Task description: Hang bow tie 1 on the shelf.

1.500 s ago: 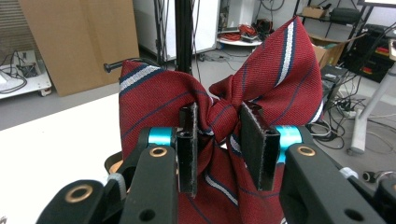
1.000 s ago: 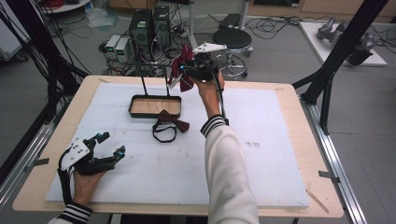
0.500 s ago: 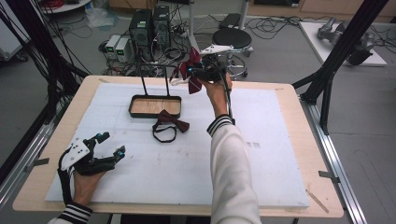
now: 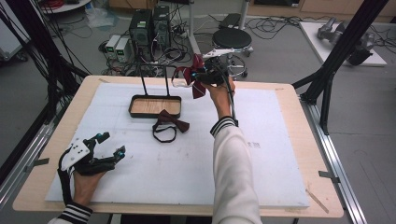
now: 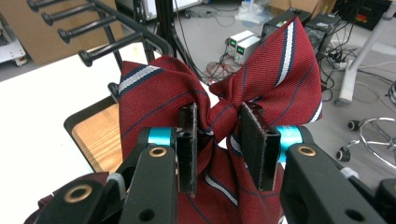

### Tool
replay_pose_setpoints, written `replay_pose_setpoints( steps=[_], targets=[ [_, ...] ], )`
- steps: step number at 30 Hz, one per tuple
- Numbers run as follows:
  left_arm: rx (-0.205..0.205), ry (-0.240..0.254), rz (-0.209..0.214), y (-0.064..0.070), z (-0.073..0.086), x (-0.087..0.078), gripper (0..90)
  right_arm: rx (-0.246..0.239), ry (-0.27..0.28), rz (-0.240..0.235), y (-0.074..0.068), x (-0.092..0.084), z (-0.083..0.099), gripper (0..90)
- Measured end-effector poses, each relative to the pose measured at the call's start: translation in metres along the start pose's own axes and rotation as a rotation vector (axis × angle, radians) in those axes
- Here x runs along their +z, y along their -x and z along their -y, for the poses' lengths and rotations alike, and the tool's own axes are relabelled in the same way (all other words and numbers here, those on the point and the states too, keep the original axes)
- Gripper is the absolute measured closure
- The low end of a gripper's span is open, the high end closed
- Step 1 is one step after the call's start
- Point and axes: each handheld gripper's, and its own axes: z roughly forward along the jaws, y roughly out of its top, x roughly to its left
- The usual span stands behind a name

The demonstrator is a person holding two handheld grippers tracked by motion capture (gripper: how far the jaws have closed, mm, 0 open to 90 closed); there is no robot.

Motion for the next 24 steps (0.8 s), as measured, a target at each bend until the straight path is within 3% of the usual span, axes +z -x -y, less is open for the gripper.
replay_pose_setpoints(
  steps=[14, 24],
  targets=[
    [0.001, 0.0, 0.001, 0.0, 0.0, 0.0, 16.2, 0.007, -0.059, -0.011, 0.001, 0.013, 0.007, 68.7],
    [-0.004, 0.003, 0.004, 0.0, 0.0, 0.0, 16.2, -0.014, -0.086, -0.023, -0.001, 0.018, 0.009, 68.6]
  ],
)
